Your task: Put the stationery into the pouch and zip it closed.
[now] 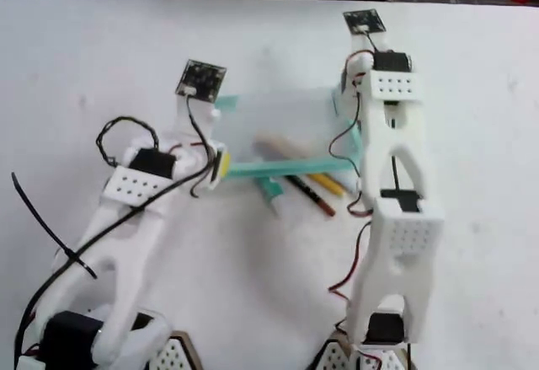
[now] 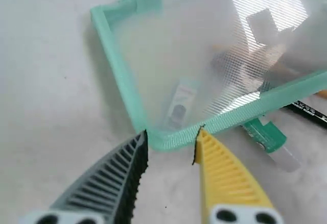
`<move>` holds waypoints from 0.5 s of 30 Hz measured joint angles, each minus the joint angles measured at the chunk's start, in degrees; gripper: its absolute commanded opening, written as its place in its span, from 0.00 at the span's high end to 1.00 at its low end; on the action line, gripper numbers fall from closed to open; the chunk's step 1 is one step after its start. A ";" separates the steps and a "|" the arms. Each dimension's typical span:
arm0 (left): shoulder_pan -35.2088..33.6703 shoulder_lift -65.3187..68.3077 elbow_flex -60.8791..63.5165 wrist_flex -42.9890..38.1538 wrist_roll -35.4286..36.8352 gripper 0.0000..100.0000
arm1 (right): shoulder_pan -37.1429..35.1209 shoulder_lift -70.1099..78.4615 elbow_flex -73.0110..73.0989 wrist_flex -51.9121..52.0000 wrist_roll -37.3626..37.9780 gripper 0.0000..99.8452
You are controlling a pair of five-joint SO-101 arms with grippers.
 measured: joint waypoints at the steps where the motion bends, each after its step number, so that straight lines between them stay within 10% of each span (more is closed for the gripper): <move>1: 0.00 0.00 0.00 0.00 0.00 0.82 | 0.00 2.37 -2.81 0.70 0.00 0.73; 15: -0.09 0.00 0.00 0.00 0.00 0.82 | 3.34 22.42 -27.96 4.40 0.18 0.73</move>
